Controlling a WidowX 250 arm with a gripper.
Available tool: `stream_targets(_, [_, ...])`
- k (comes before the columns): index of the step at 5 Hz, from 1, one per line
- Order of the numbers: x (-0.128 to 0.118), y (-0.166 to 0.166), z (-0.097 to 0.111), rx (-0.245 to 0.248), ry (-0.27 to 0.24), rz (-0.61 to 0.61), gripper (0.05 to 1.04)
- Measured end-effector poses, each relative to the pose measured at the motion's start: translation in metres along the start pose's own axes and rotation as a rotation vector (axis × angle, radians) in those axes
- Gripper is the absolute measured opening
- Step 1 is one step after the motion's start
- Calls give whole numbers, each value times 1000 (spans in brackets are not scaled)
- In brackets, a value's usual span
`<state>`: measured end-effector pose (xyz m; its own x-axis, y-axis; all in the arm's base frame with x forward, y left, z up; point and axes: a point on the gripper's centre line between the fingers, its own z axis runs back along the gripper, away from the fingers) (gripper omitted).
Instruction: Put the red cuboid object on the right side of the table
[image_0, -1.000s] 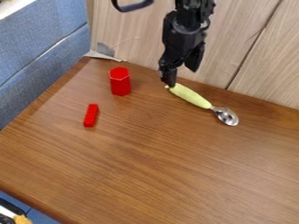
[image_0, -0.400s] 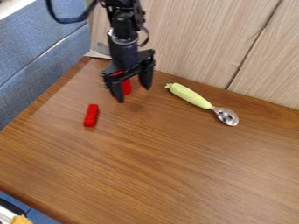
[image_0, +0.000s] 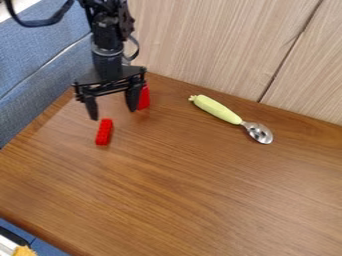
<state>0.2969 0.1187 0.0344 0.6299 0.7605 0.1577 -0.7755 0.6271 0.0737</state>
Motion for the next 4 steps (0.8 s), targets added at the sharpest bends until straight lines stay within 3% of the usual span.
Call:
stream_targets(1, [0, 17, -3, 41, 14, -98, 1001])
stream_targets(2, [3, 24, -20, 43, 89, -147, 1001])
stream_targets(3, [7, 20, -42, 10, 167, -171, 1001])
stream_targets(4, [10, 14, -50, -27, 198, -189, 1000])
